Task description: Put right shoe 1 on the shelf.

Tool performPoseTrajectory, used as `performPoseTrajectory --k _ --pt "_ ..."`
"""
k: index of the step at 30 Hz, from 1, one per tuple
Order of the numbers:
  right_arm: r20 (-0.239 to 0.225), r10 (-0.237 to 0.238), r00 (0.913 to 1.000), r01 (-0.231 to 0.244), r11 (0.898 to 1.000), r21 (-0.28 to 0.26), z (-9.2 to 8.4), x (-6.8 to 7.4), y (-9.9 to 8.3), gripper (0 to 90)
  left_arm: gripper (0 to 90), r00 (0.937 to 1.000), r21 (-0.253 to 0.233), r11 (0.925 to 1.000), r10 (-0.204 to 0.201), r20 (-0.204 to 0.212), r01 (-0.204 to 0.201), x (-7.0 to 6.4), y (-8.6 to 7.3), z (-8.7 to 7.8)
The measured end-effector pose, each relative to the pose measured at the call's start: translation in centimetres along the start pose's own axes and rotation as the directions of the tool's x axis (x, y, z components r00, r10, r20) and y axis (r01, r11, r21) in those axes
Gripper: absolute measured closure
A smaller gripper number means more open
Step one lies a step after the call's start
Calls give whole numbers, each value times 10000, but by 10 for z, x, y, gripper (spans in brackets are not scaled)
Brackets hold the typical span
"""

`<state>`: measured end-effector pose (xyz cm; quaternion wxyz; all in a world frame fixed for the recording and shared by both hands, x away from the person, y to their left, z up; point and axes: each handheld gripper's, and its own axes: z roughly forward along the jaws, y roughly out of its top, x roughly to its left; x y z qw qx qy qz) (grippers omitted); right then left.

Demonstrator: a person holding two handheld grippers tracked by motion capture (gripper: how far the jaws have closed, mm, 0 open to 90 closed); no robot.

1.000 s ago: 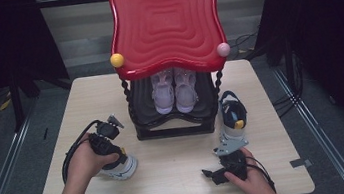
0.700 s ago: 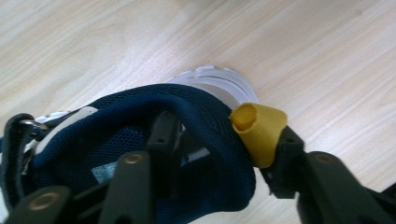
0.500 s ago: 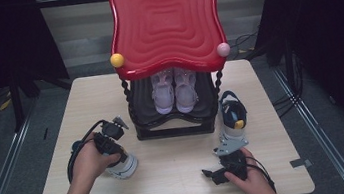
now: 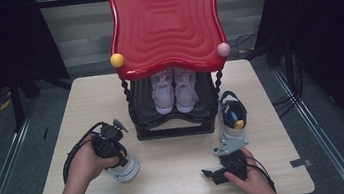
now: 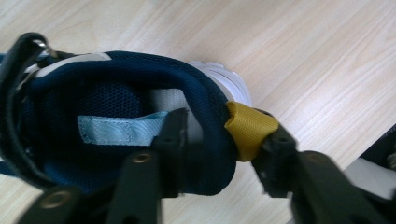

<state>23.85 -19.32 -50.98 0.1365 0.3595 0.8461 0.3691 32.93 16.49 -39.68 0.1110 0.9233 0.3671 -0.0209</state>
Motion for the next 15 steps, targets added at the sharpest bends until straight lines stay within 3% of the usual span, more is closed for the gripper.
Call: performPoseTrajectory --k 7,15 --pt "6 -36 10000 36 10000 -25 0 0 0 135 363 9993 -126 9992 -369 -85 368 1 -1 -3" --pt "14 -40 10000 40 10000 -15 0 0 0 135 287 9986 -10 9986 -532 -83 532 -2 8 -4"
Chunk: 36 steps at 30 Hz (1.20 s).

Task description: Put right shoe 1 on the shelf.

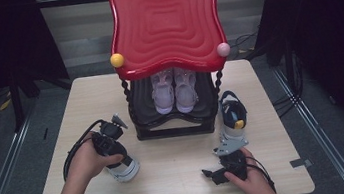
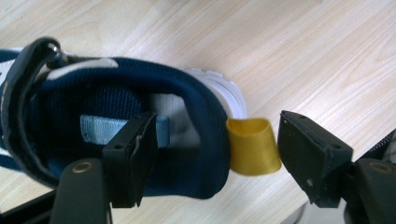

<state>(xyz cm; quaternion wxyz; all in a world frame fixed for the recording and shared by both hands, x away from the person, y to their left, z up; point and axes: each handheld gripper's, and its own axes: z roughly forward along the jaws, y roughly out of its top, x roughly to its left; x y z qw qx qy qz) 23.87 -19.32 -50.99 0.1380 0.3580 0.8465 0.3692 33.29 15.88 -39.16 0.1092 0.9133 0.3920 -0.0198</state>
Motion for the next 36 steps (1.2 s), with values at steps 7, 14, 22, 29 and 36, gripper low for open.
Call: performPoseTrajectory --k 7,14,22,29,36 --pt "-1 1 10000 -1 10000 0 0 0 0 135 243 10000 56 10000 -9 34 9 -5 10 5" --pt "0 1 10000 -1 10000 1 0 0 0 135 317 9998 676 9977 114 -161 -103 -6 14 13" --pt "-2 4 10000 -4 10000 1 0 0 0 135 461 9999 988 9951 76 -91 -67 1 7 21" --pt "-14 41 10000 -41 10000 28 0 0 0 135 518 9999 1197 9927 136 48 -141 4 7 27" --pt "-13 40 10000 -40 10000 26 0 0 0 134 548 9997 1340 9908 138 182 -161 4 10 31"
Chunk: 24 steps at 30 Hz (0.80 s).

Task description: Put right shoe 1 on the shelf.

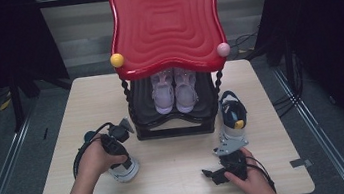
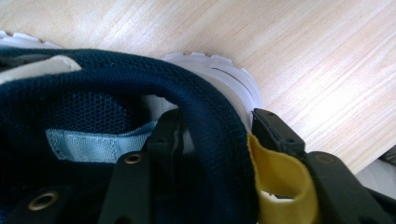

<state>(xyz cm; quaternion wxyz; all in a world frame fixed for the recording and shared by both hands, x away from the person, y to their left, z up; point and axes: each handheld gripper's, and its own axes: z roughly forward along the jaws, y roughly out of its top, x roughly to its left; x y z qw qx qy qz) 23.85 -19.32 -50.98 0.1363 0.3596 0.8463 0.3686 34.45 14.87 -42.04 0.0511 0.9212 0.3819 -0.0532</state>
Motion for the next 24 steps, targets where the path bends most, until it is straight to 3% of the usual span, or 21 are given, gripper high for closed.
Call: performPoseTrajectory --k 11,24 --pt "1 0 10000 0 10000 -1 0 0 0 135 680 9990 325 9985 428 116 -432 -4 2 0" --pt "2 -4 10000 4 10000 -2 0 0 0 135 737 9974 429 9966 712 -49 -709 -10 1 3"
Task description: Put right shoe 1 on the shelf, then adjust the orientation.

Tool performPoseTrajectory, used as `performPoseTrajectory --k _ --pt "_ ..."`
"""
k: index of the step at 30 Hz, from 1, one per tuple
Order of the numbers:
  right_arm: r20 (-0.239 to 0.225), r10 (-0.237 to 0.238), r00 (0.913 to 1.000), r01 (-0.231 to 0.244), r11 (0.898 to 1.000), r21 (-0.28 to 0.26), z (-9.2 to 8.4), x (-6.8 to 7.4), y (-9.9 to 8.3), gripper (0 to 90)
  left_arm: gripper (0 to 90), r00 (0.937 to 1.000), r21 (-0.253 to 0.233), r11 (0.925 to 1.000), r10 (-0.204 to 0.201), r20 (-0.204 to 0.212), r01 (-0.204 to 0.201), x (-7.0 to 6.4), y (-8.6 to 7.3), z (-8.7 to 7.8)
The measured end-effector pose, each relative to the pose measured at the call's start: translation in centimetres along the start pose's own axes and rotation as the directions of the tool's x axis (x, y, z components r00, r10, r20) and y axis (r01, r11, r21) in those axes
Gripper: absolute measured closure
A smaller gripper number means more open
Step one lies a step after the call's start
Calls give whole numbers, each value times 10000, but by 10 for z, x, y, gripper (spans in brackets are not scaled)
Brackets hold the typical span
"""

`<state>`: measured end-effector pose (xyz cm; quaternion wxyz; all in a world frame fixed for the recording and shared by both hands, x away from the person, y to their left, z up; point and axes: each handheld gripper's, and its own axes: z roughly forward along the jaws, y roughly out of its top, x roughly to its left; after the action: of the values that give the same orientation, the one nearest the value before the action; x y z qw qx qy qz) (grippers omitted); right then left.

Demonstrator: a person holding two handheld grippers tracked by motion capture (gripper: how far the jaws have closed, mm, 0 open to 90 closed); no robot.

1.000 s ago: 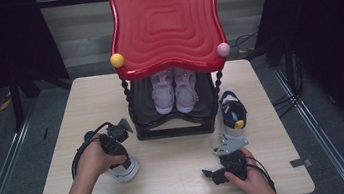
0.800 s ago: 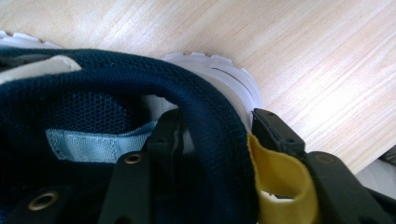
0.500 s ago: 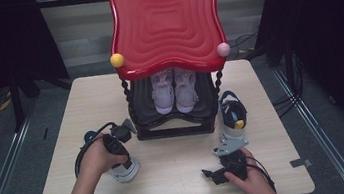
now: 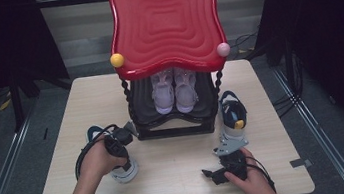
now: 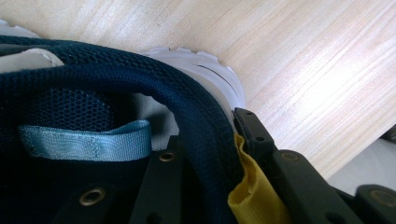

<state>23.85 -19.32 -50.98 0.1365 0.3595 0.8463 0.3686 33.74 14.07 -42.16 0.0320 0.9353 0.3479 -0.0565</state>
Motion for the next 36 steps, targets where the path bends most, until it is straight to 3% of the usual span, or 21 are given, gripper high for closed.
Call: performPoseTrajectory --k 4,8,19,21,28,35,36 --pt "1 1 10000 -1 10000 2 0 0 0 135 744 9996 152 9997 203 -196 -200 -1 0 -1" --pt "1 2 10000 -2 10000 3 0 0 0 135 750 9991 -34 9998 213 -361 -214 -1 0 -6" --pt "9 -32 10000 32 10000 -24 0 0 0 135 752 9973 47 9983 575 -463 -574 -6 1 -19" --pt "10 -37 10000 37 10000 -24 0 0 0 135 752 9977 -79 9988 488 -474 -492 -7 1 -21" --pt "-3 -12 10000 12 10000 -27 0 0 0 135 751 9925 140 9954 951 -770 -943 -8 1 -33" --pt "-2 -32 10000 32 10000 -32 0 0 0 135 751 9897 100 9939 1105 -913 -1101 -10 1 -45" --pt "-2 -32 10000 32 10000 -32 0 0 0 134 751 9914 -25 9952 971 -872 -977 -12 1 -45"
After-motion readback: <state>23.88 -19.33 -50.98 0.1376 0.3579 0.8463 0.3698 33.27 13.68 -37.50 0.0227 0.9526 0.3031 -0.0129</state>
